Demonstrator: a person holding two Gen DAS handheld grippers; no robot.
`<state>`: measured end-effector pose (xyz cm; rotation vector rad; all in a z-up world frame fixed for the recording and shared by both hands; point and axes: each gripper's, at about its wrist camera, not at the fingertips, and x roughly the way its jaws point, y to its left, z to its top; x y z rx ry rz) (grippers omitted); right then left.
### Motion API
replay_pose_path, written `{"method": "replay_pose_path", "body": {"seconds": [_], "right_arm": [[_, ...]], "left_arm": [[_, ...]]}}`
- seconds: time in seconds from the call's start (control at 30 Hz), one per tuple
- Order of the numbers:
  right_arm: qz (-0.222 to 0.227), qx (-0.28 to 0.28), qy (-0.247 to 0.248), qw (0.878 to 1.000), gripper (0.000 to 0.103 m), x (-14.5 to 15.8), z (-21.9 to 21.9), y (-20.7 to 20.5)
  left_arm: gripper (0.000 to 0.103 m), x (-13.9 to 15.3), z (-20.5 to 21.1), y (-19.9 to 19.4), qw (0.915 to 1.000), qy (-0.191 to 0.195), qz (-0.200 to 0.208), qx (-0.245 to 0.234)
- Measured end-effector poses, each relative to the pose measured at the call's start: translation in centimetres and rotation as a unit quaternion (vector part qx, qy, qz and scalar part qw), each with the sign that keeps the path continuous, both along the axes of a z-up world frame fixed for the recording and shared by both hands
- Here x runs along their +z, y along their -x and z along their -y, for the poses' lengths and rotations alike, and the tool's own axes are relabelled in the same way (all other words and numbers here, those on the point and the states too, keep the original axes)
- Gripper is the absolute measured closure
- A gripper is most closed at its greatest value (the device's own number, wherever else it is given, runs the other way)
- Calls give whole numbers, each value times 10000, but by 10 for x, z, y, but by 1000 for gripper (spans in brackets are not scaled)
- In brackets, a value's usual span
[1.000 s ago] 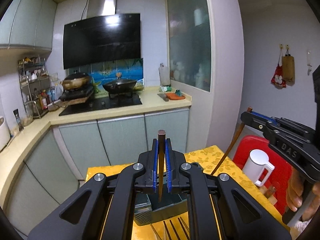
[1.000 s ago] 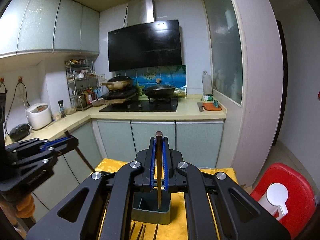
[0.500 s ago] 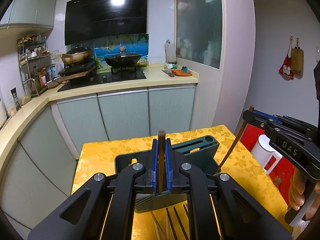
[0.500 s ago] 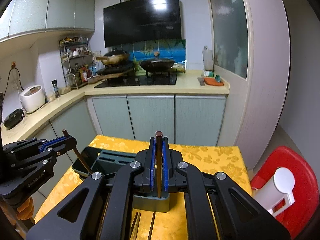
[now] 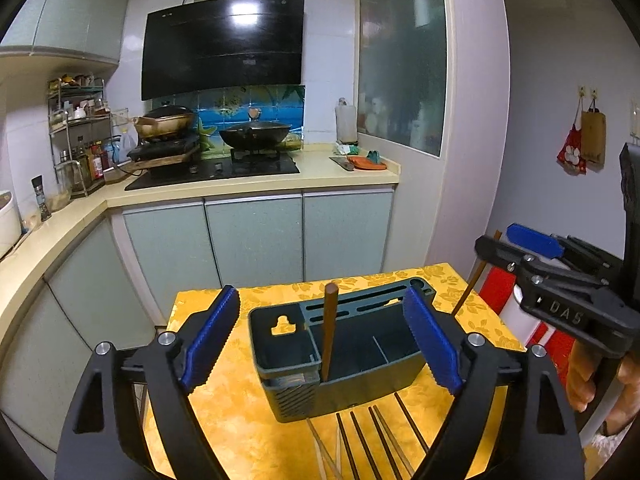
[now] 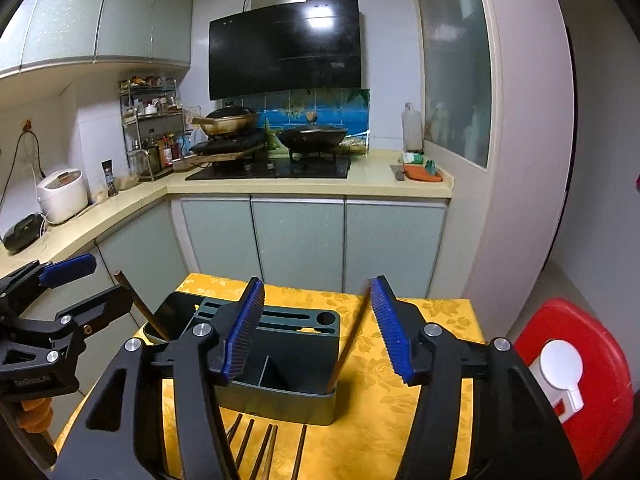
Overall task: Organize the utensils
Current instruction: 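Open left tool dropping its chopstick into the holder while right tool releases its own, then withdraw both open tools from the holder back toward the loose chopsticks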
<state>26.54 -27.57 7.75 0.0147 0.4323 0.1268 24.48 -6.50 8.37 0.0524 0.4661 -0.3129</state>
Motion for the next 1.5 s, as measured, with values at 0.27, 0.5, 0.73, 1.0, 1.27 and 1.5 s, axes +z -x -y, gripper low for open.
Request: {"method": "replay_pose_path", "body": {"seconds": [0.27,0.5,0.73,1.0,1.27,1.5], "right_arm": [[307,-124,-32,9994,37,9,14,28],[315,-184,24,9993,37,-6,19,55],[212,-238,-29,9995,37,-30,23,81],[-29,-254,70,9996,37,-71,16,117],[-443,-315,-147,9984,37,-110,20,144],[-657,-326,-63,9973,37,-137,16,168]], "left_arm": [[14,-5,-23,28,9999,147,-7,87],[10,-22,-35,53,9997,1,46,240],[10,-50,-45,77,9991,-42,-116,394],[10,-86,-61,106,9979,-136,-328,546],[10,-125,-75,134,9955,-5,-671,673],[10,-150,-73,157,9946,-94,-778,676]]}}
